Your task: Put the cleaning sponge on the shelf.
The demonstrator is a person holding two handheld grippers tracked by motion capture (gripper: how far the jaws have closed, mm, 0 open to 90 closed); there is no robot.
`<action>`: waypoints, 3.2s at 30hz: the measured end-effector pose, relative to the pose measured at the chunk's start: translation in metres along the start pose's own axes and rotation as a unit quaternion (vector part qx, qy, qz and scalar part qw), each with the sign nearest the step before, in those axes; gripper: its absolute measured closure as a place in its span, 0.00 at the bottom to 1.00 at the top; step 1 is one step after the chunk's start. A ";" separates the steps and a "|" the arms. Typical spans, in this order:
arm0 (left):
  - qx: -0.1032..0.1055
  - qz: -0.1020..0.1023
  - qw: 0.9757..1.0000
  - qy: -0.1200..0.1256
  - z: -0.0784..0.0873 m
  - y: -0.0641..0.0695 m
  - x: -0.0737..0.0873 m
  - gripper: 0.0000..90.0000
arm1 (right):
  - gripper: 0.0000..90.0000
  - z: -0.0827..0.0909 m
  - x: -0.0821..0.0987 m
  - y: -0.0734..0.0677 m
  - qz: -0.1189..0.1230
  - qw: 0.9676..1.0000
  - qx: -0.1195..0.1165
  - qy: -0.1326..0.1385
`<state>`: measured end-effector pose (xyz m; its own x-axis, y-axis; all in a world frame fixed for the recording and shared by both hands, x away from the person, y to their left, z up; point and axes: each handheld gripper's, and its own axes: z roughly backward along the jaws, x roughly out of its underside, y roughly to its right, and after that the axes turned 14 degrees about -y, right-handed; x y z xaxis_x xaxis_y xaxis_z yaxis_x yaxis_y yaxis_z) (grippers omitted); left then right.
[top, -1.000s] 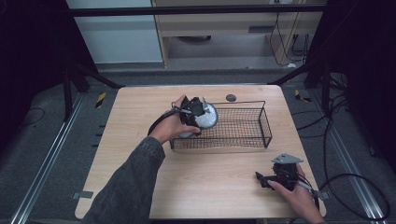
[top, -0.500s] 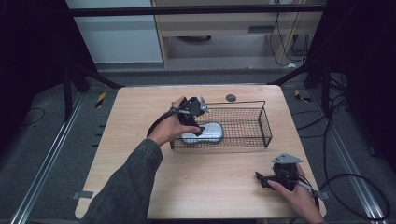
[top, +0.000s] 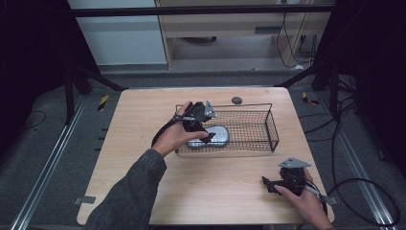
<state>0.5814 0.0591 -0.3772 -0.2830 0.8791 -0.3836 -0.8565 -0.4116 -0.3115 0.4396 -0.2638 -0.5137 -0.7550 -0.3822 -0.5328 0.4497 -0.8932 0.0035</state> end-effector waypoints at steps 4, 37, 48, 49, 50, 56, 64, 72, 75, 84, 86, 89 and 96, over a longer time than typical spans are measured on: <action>0.000 0.009 1.000 0.013 0.002 0.006 0.001 0.04 | 0.00 0.000 0.000 0.000 0.001 1.000 0.001 0.000; 0.008 0.038 0.998 0.052 0.029 0.057 0.027 0.03 | 0.00 0.000 0.000 0.000 0.002 1.000 0.000 0.000; -0.002 0.060 0.997 0.045 0.044 0.068 0.074 0.03 | 0.00 0.000 0.000 0.000 0.002 1.000 0.000 0.000; -0.006 0.064 0.997 0.042 0.046 0.068 0.079 0.03 | 0.00 0.000 0.000 0.000 0.002 1.000 0.000 0.000; -0.010 0.069 0.997 0.041 0.047 0.067 0.083 0.03 | 0.00 0.000 0.000 0.000 0.002 1.000 0.000 0.000; -0.021 0.093 0.995 0.023 0.050 0.063 0.103 0.03 | 0.00 0.000 0.000 0.000 0.002 1.000 0.000 0.000; -0.008 0.120 0.993 0.007 0.056 0.047 0.129 0.04 | 0.00 0.000 0.000 0.000 0.002 1.000 0.000 0.000; -0.014 0.153 0.988 -0.016 0.050 0.027 0.155 0.04 | 0.00 0.000 0.000 0.000 0.003 1.000 0.000 0.000; -0.011 0.160 0.987 -0.014 0.047 0.021 0.162 0.04 | 0.00 0.000 0.000 0.000 0.003 1.000 0.000 0.000; -0.033 0.202 0.978 -0.032 0.034 0.003 0.188 0.04 | 0.00 0.000 0.000 0.000 0.003 1.000 0.000 0.001; -0.042 0.215 0.975 -0.034 0.029 0.000 0.193 0.04 | 0.00 0.000 0.000 0.000 0.003 1.000 0.000 0.000; -0.049 0.235 0.970 -0.037 0.019 -0.006 0.201 0.04 | 0.00 0.000 0.000 0.000 0.003 1.000 0.000 0.000; -0.053 0.261 0.962 -0.050 0.001 -0.012 0.218 0.05 | 0.00 0.000 0.001 0.001 0.005 1.000 -0.001 0.000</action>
<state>0.5297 0.2561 -0.4560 -0.7082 0.5620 -0.4273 -0.5386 -0.8214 -0.1877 0.4393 -0.2648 -0.5138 -0.7503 -0.3906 -0.5334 0.4580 -0.8889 0.0066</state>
